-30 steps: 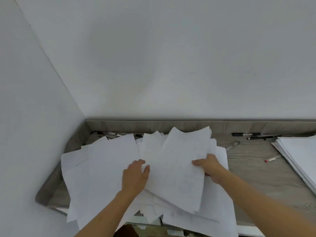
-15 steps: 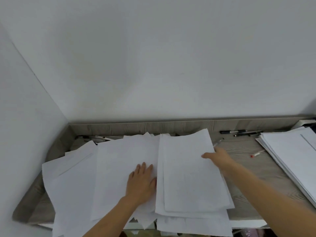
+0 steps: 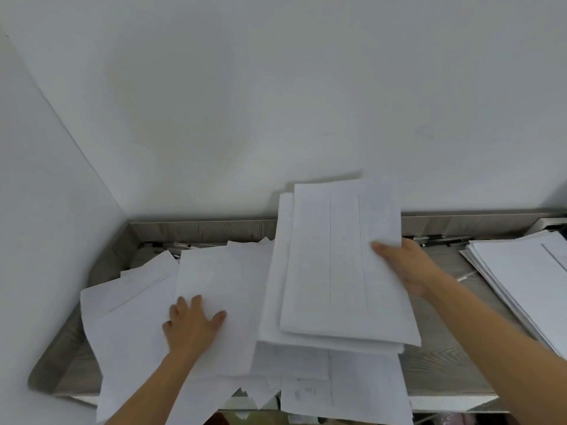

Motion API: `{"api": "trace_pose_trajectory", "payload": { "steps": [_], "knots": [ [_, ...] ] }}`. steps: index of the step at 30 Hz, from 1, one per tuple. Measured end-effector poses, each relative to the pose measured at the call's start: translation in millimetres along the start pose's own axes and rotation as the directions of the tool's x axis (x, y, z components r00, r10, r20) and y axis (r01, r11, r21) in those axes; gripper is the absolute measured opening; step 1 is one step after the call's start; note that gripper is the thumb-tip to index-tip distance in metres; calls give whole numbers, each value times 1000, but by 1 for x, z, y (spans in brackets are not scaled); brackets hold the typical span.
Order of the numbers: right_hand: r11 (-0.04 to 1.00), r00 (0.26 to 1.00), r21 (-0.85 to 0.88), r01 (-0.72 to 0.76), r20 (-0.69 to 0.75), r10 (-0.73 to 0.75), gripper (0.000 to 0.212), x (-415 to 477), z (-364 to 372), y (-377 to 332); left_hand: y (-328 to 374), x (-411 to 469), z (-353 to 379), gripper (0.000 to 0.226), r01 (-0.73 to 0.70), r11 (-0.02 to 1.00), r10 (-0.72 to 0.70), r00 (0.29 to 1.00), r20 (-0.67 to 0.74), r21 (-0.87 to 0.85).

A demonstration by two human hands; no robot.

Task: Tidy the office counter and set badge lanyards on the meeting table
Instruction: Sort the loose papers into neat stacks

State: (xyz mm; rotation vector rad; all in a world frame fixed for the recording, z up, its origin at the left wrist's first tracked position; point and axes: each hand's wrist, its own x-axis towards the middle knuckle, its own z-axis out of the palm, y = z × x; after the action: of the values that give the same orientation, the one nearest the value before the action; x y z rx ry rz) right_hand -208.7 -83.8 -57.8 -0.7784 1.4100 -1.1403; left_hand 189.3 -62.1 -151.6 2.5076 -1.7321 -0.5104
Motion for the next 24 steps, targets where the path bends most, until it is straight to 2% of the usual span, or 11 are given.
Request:
{"api": "trace_pose_trajectory", "payload": {
  "steps": [2, 4, 7, 9, 16, 20, 23, 24],
  "knots": [
    [999, 1000, 32, -14, 28, 13, 24, 1, 14, -5, -2, -1, -6, 77, 40, 995, -43, 999, -26, -86],
    [999, 998, 21, -45, 48, 44, 21, 1, 36, -1, -3, 4, -12, 75, 111, 954, -128, 991, -44, -280],
    [992, 990, 18, -127, 57, 126, 26, 1, 71, 18, -11, 11, -24, 71, 184, 791, -232, 973, -8, -584],
    [987, 987, 28, -157, 44, 155, 28, -1, 85, 27, -14, 12, -30, 70, 221, 701, -271, 962, 33, -678],
    [969, 980, 182, -164, 141, 140, 19, 8, 84, -2, -26, 13, -41, 61, 280, 642, -292, 950, 110, -714],
    [990, 984, 74, -124, 135, 114, 15, 10, 100, 2, -26, 18, -42, 47, 310, 549, -292, 941, 170, -776],
    [983, 980, -76, -167, 93, 174, 26, 17, 108, 37, -19, 19, -40, 14, 317, 476, -241, 944, 225, -820],
    [974, 979, -139, -177, 81, 189, 28, 18, 112, 50, -16, 18, -39, 18, 330, 445, -220, 941, 256, -832]
  ]
}}
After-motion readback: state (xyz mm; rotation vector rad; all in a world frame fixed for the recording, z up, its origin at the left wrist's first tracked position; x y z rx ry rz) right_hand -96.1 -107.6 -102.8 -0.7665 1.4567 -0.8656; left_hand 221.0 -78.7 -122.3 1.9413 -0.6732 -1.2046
